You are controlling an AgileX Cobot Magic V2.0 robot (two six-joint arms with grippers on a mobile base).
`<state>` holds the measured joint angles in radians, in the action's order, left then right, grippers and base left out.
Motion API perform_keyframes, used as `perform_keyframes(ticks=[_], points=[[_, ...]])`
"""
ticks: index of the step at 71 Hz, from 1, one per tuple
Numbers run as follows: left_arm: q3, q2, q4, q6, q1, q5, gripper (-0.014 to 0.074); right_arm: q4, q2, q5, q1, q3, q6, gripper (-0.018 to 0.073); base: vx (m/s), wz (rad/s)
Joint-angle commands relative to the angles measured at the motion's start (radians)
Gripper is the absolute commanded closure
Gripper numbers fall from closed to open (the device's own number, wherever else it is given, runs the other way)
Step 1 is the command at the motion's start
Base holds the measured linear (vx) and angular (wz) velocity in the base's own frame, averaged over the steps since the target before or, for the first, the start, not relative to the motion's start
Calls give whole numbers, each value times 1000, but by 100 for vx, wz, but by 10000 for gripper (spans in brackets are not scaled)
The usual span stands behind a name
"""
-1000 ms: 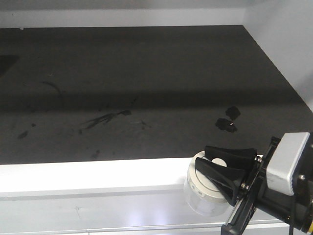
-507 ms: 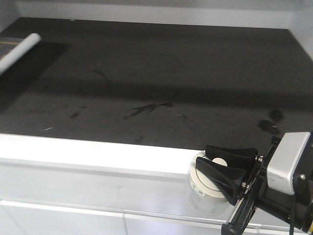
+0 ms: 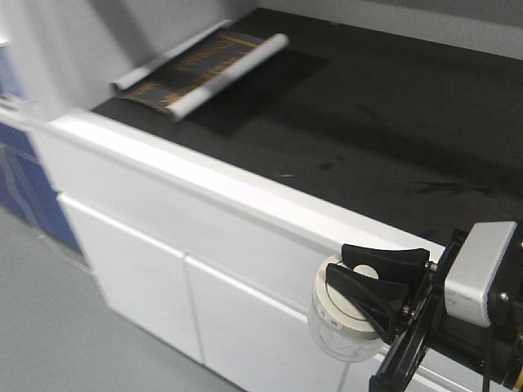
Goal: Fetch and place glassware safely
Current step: 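Drive the base across the lab holding the jar in the right gripper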
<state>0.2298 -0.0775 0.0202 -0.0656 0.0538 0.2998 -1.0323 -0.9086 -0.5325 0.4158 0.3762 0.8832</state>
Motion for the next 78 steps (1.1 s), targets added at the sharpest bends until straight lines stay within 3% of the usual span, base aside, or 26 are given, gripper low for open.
perform_keyframes(ticks=[1, 45, 78], points=[[27, -13, 8, -7, 4, -70, 603, 33, 14, -64, -5, 33, -3, 560, -7, 75], [27, -13, 8, -7, 4, -70, 603, 33, 14, -64, -5, 33, -4, 560, 0, 61], [27, -13, 8, -7, 4, -70, 603, 33, 14, -64, -5, 33, -4, 560, 9, 83]])
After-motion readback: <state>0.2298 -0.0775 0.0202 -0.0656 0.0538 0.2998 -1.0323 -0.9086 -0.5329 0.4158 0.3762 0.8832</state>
